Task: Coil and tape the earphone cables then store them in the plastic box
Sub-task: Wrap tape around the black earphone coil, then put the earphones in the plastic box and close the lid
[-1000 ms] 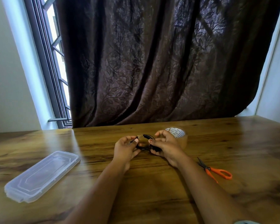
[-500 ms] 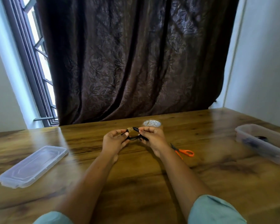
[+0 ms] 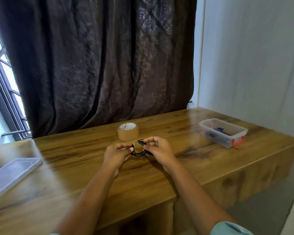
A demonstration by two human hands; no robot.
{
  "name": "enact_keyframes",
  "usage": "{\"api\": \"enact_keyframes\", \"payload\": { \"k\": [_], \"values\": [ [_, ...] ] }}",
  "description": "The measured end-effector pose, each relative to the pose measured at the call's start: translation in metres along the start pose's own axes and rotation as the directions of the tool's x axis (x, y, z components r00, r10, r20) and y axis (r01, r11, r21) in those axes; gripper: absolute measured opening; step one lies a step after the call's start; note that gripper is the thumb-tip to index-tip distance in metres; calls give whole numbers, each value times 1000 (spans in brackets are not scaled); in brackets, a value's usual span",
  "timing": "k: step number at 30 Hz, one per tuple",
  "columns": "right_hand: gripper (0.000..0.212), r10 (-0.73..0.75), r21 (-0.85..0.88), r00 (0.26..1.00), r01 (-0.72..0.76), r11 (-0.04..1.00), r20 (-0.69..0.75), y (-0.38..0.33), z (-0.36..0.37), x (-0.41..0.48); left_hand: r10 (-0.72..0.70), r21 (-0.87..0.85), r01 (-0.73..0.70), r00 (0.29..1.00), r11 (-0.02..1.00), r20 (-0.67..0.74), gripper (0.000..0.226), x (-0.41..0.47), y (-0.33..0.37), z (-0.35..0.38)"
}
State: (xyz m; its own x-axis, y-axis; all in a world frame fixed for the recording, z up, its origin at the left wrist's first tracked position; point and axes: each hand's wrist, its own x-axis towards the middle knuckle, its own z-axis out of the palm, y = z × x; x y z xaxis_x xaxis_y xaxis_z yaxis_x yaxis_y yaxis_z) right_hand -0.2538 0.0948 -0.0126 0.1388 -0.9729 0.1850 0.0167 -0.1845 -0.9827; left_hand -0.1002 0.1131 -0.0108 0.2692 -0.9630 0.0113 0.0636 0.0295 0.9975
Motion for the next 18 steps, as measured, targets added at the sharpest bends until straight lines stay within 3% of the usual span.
{"api": "enact_keyframes", "payload": {
  "k": [10,15,18],
  "values": [
    [20,30,48,983,-22,999,-181,-9,-82,-8,-22,-90,34,991,995,130,14,-20,4,88],
    [9,-51,-87,956,26,996,-290,-32,-146,-7,5,-58,9,972,998,236,17,-16,13,153],
    [19,-84,-124,926,41,991,-367,-44,-186,0,19,-20,-14,956,1000,292,18,-13,20,200]
  ]
}}
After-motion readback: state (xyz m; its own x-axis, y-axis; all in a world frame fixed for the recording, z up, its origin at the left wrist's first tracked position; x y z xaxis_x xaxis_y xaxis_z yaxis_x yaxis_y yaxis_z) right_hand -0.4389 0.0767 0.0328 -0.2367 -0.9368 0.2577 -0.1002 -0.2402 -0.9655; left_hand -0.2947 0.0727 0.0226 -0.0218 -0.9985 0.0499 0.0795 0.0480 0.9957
